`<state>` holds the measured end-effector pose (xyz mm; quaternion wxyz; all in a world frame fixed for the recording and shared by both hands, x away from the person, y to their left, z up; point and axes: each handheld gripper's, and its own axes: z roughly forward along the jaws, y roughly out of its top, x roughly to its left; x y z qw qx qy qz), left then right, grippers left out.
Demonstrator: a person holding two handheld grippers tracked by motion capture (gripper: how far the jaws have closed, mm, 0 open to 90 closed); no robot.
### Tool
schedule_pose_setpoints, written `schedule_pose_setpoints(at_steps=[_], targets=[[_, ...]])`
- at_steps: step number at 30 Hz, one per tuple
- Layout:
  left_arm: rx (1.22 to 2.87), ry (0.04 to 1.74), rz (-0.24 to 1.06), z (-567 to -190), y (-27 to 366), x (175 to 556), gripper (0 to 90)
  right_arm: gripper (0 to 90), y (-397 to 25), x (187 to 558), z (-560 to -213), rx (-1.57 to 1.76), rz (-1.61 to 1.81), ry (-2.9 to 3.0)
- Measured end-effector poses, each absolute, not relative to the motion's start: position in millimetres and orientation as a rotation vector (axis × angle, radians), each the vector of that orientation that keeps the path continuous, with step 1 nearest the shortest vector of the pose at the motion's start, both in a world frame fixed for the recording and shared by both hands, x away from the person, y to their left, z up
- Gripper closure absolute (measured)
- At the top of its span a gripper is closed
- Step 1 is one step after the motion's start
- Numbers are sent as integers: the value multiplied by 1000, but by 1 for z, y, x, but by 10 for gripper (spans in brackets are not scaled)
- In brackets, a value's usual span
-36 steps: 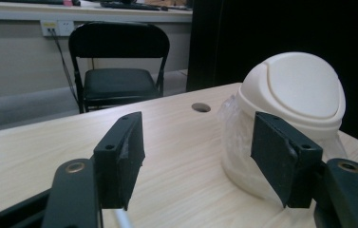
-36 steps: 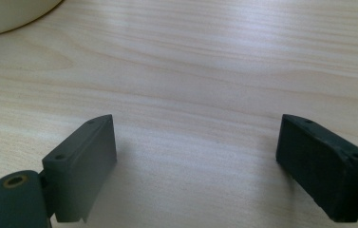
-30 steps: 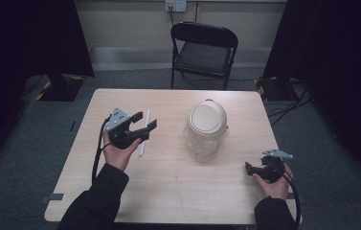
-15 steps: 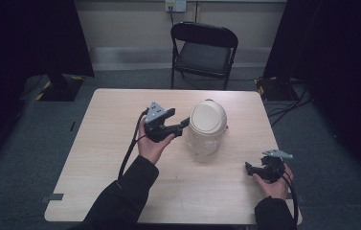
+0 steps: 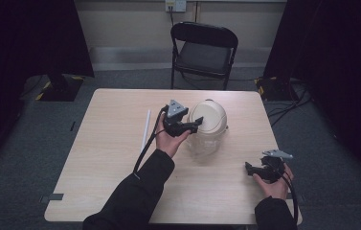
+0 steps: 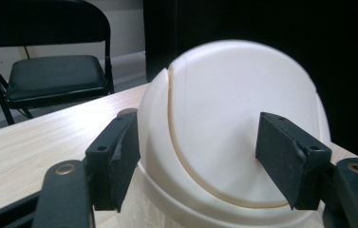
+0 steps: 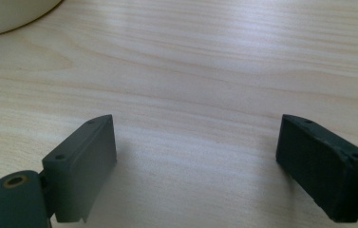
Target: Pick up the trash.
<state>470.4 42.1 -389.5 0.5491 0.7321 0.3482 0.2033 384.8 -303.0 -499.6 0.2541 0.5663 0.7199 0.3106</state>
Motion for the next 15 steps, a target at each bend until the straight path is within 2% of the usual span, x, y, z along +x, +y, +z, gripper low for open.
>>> schedule_pose_setpoints(at_steps=[15], targets=[[1806,901,486,-400,33,485,303,123,-303,385,-500,1538,844,1956]])
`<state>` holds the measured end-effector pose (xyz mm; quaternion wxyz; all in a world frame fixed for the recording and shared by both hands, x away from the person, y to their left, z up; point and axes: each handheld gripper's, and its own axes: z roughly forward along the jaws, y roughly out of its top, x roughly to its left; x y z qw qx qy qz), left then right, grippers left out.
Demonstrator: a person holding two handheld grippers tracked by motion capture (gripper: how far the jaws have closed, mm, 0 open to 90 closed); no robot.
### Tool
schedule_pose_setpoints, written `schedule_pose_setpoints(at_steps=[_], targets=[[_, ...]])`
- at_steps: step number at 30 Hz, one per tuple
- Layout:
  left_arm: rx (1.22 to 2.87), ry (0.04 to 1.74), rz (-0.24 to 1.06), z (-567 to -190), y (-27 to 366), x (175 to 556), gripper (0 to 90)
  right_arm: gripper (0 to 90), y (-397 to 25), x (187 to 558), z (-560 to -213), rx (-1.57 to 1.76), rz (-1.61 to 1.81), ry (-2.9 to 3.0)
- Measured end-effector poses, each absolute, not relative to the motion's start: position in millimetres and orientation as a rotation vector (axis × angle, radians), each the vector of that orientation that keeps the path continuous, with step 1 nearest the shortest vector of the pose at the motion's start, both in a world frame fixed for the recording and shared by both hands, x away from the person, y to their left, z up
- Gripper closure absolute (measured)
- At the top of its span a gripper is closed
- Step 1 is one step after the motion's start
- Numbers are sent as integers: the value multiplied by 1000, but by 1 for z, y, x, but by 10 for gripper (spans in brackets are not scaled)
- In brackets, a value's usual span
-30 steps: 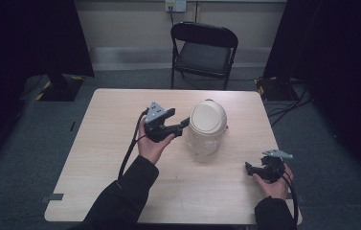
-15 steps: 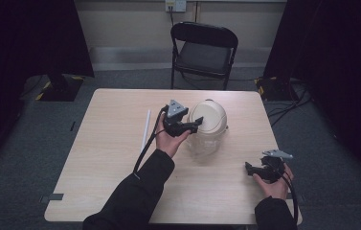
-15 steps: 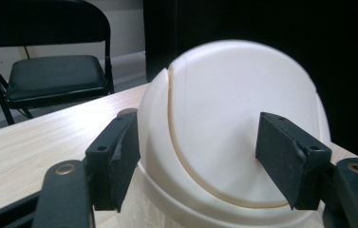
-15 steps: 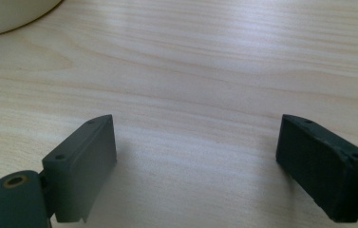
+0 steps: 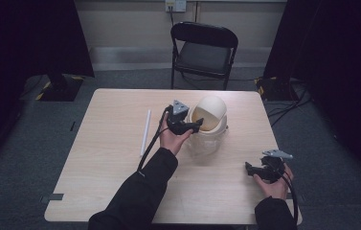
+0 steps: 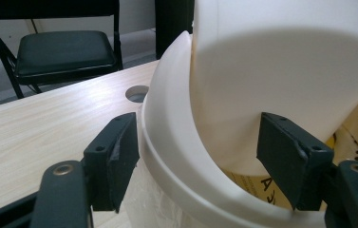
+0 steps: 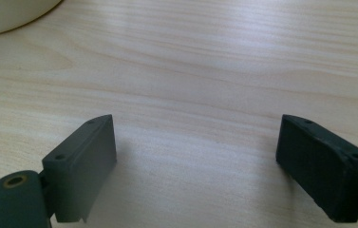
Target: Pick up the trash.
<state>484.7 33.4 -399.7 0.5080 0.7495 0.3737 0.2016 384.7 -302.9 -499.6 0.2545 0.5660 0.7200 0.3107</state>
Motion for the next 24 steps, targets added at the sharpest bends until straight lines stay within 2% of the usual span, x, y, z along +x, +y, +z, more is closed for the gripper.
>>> schedule_pose_setpoints(at_steps=[6,12,19,24], targets=[[1799,880,478,-396,35,482,305,123,-303,385,-500,1538,842,1956],[1770,847,503,-389,61,467,312,123,-303,385,-500,1540,842,1955],[1796,963,622,-400,141,455,359,124,-302,384,-500,1547,839,1947],[1844,1078,648,-422,173,453,405,124,-302,384,-500,1553,838,1939]])
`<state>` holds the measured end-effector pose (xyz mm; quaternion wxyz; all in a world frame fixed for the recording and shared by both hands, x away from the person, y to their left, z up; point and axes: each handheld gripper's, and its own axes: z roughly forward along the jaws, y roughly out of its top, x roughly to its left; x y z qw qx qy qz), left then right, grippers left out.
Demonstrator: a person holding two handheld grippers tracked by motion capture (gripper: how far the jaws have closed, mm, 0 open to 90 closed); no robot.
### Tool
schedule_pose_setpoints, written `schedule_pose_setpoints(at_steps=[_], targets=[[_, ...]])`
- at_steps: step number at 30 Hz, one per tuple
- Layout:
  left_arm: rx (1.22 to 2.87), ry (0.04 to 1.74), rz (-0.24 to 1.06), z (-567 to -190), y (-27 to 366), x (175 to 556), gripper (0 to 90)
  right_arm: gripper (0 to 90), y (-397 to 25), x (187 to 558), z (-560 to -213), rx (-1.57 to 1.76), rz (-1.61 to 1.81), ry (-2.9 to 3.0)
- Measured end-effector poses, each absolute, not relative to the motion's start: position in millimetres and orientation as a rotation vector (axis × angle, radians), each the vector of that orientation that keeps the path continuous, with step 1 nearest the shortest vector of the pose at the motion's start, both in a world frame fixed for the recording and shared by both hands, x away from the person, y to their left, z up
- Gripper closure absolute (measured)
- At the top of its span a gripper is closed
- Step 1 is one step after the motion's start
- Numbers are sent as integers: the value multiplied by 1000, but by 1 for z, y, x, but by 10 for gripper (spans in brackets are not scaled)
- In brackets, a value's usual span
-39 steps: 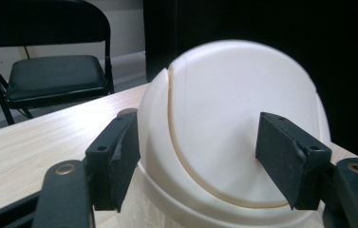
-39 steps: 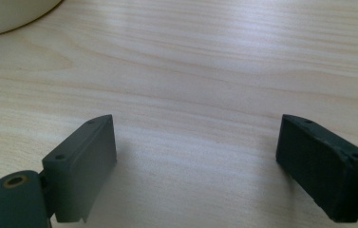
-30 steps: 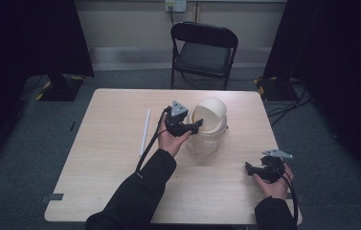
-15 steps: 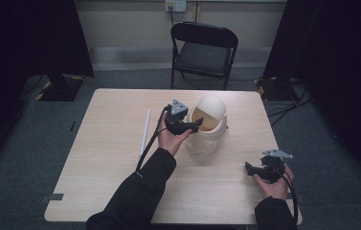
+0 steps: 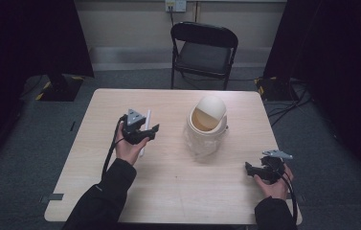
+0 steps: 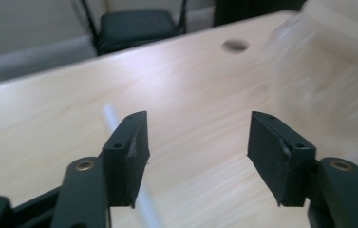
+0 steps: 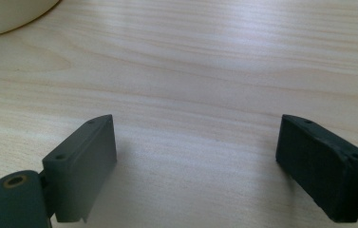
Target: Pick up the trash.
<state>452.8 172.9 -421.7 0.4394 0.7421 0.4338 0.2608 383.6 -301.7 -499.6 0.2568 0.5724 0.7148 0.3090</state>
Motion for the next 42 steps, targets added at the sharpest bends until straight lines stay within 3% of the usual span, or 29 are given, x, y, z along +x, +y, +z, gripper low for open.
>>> schedule_pose_setpoints(at_steps=[5,17,32,42], targets=[[1909,1190,623,-452,191,453,433,125,-302,383,-500,1554,838,1939],[2029,1250,579,-487,181,459,573,130,-301,383,-500,1553,839,1938],[1988,1314,518,-492,187,460,790,155,-301,383,-499,1544,848,1941],[1945,1293,499,-486,200,450,796,246,-300,380,-499,1510,868,1958]])
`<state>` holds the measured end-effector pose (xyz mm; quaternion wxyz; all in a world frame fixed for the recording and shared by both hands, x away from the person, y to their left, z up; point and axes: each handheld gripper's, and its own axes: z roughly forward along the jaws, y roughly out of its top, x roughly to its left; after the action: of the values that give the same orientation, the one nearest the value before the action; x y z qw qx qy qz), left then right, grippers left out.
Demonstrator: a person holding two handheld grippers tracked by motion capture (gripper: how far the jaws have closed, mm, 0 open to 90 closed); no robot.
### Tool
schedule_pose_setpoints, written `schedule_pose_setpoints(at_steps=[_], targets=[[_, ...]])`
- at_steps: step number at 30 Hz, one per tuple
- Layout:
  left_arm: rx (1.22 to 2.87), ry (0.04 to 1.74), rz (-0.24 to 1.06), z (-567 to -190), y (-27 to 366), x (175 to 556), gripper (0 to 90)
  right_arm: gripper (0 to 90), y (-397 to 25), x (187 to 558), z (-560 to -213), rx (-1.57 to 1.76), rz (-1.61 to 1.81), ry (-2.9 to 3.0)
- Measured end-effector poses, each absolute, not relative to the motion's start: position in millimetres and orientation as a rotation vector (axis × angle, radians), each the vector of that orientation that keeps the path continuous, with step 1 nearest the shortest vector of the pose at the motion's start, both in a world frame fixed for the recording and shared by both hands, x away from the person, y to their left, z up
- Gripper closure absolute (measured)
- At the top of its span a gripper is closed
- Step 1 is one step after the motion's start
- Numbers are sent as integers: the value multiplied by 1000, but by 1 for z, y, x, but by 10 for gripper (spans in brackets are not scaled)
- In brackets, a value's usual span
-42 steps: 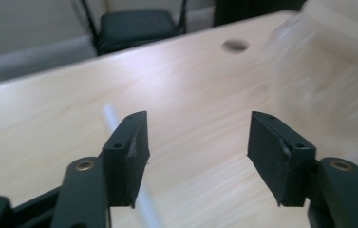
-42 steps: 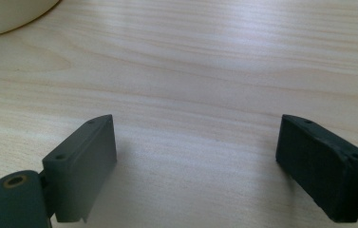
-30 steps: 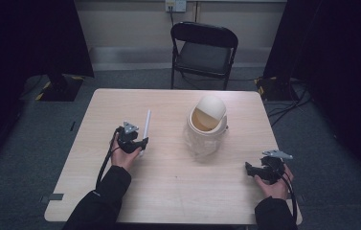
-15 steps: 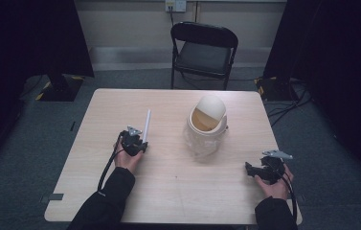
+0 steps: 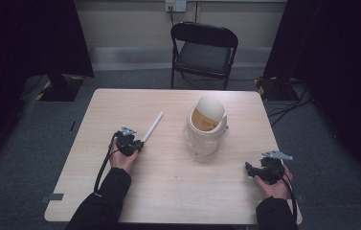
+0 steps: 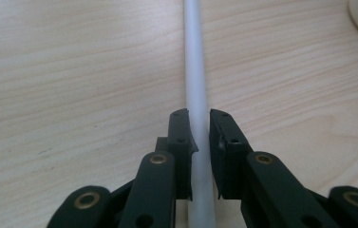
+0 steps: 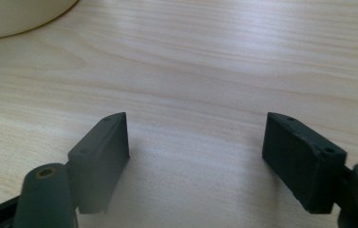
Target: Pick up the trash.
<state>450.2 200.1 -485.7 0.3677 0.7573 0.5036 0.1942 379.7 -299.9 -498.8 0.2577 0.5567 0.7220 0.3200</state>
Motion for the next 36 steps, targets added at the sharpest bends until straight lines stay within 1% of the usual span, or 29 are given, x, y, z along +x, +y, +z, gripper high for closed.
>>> schedule_pose_setpoints(at_steps=[1,2,3,5,6,9,11,15,20,22,23,24,25,26,28,36], targets=[[1945,1293,499,-486,200,450,796,270,-299,379,-499,1511,868,1954],[1938,1284,508,-483,202,447,796,270,-299,379,-499,1511,868,1954],[1920,1253,509,-477,207,440,796,349,-297,376,-498,1494,882,1959],[1887,1229,516,-471,211,431,796,367,-296,374,-498,1483,883,1962],[1887,1229,516,-471,211,431,796,367,-296,374,-498,1483,883,1962],[1815,1181,532,-458,220,409,796,375,-296,372,-495,1486,900,1951],[1801,1163,537,-455,222,404,796,378,-296,372,-494,1481,902,1952],[1749,1091,553,-439,226,384,795,382,-295,369,-479,1445,998,1916],[1694,1034,566,-425,224,373,795,381,-293,367,-465,1425,1107,1882],[1670,970,579,-415,218,366,795,382,-291,365,-455,1395,1194,1849],[1670,970,579,-415,218,366,795,382,-291,365,-455,1395,1194,1849],[1663,939,584,-411,215,363,795,382,-290,365,-451,1387,1234,1839],[1656,915,584,-407,212,360,795,382,-286,362,-438,1355,1310,1816],[1651,893,588,-404,209,357,795,382,-286,362,-438,1355,1310,1816],[1627,843,596,-395,203,351,795,382,-279,359,-420,1304,1403,1788],[1580,746,590,-377,192,335,795,382,-254,355,-383,1175,1590,1757]])
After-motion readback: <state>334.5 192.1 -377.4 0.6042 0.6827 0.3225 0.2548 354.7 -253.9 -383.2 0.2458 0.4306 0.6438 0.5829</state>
